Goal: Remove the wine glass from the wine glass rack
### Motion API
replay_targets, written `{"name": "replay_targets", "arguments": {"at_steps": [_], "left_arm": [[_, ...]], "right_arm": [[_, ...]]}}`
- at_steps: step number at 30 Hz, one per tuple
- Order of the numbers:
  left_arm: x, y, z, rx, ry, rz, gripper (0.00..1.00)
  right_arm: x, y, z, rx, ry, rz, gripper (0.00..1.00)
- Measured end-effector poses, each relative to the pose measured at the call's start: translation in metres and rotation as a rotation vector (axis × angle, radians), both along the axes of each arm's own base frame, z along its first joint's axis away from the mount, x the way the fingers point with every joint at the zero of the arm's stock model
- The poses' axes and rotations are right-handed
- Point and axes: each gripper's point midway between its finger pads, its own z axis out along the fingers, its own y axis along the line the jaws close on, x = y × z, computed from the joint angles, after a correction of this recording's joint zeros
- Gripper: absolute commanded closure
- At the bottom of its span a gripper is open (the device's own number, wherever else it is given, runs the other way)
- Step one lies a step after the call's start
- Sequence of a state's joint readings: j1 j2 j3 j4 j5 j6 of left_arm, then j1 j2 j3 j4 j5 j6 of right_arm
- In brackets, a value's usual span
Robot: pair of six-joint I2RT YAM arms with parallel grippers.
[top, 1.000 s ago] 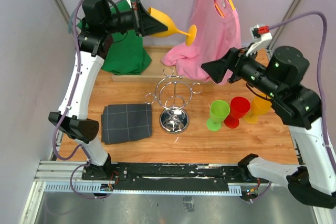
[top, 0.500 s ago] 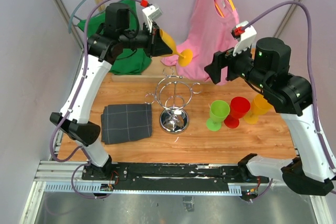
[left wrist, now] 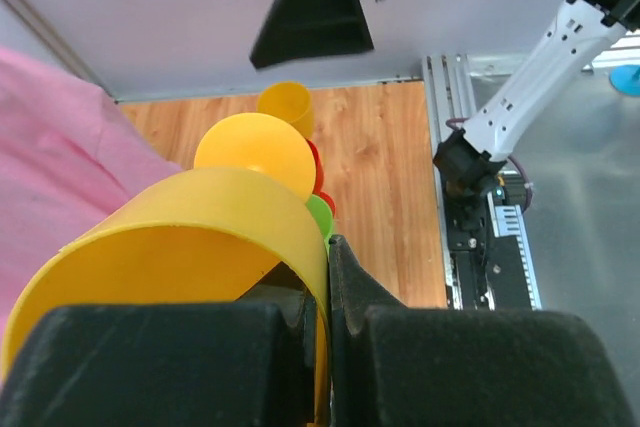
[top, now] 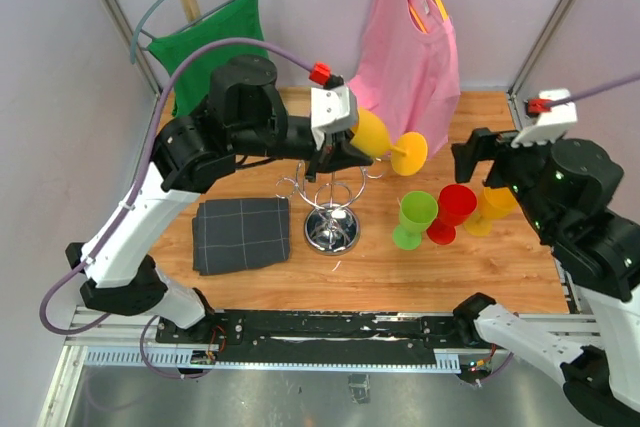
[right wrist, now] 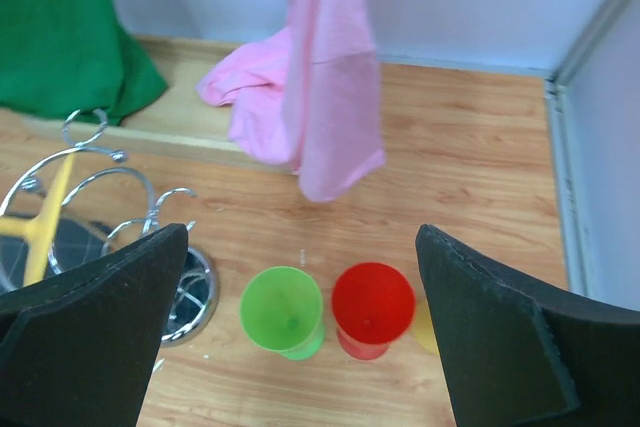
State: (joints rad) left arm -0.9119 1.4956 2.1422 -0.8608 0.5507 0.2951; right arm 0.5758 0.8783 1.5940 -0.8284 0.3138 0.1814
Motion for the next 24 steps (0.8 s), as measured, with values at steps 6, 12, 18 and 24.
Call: {"name": "replay_targets", "arguments": {"at_steps": [6, 12, 18, 24], "left_arm": [[-0.028, -0.025, -0.039, 0.095, 0.006, -0.067, 1.00], [-0.070, -0.055, -0.092, 0.231, 0.016, -0.172, 1.00], [-0.105, -0.079, -0.128, 0.333, -0.010, -0.263, 1.00], [-0.105, -0.090, -0.180, 0.476, -0.018, -0.278, 1.00]], "right_arm": [[-0.033, -0.067, 0.010, 0.035, -0.081, -0.248, 0.01], [-0.063, -0.120, 0.011, 0.032, -0.125, -0.450, 0.01], [-0.073, -0.139, 0.005, 0.002, -0.112, -0.534, 0.02], [-0.085, -0.149, 0.004, 0.033, -0.126, -0.561, 0.01]]}}
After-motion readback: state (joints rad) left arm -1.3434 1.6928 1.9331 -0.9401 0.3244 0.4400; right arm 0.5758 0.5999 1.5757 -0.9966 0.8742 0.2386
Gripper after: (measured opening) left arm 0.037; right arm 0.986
